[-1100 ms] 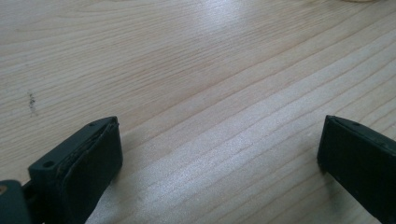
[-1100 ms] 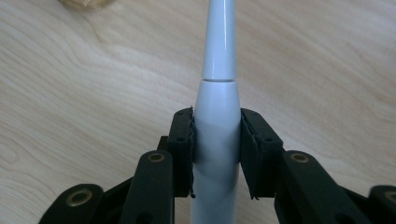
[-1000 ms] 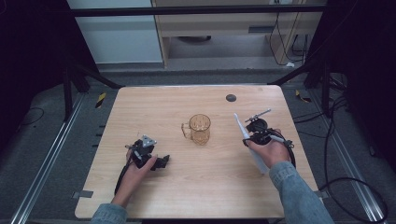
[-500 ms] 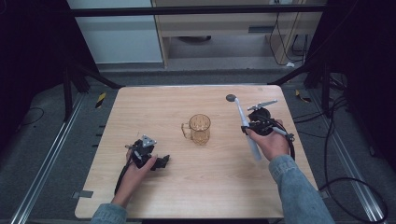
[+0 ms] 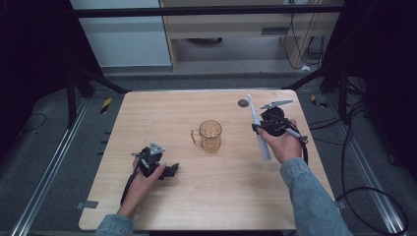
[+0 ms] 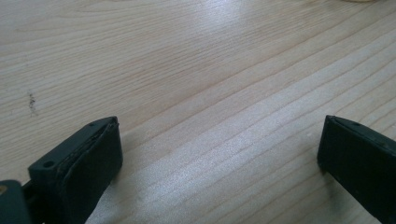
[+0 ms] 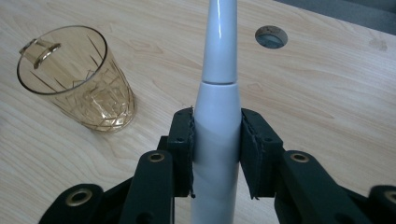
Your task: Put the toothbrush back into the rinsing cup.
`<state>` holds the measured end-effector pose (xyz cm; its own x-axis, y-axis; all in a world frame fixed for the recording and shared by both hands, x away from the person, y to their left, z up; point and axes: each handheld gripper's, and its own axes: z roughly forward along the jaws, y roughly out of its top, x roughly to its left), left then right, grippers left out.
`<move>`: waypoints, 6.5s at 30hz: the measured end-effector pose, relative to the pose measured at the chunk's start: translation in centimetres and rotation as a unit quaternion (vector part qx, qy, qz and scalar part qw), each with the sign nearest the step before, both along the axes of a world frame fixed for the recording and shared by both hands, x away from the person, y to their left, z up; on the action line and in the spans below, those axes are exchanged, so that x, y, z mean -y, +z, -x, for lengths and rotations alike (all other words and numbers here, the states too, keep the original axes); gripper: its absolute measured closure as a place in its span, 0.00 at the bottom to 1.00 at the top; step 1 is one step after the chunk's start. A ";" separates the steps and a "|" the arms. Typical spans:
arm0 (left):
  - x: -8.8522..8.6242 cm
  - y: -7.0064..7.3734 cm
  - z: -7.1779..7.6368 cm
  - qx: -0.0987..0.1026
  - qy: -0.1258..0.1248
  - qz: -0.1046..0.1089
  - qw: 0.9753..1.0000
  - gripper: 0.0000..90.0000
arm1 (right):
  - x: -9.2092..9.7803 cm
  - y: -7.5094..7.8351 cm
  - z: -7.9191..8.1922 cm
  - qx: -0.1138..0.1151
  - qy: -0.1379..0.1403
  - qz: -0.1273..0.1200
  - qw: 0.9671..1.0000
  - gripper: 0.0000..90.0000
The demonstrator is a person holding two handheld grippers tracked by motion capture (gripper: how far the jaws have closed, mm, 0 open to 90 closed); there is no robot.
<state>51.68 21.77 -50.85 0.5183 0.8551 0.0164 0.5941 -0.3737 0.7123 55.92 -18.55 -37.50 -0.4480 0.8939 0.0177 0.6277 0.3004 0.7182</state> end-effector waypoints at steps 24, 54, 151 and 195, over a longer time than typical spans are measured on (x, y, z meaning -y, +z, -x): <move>0.0 0.0 0.0 0.000 0.000 0.000 1.000 0.00 | -1.4 1.1 -0.9 0.040 0.001 -0.031 0.999 0.75; 0.0 0.0 0.0 0.000 -0.001 -0.002 1.000 0.00 | -5.2 4.3 -2.6 0.101 0.031 -0.064 0.992 0.75; 0.0 0.0 0.0 0.000 0.000 0.000 1.000 0.00 | -13.5 -0.3 -4.1 0.101 0.068 -0.113 0.986 0.75; 0.0 0.0 0.0 0.000 0.000 0.000 1.000 0.00 | -13.7 -3.6 -3.9 0.074 0.061 -0.105 0.990 0.75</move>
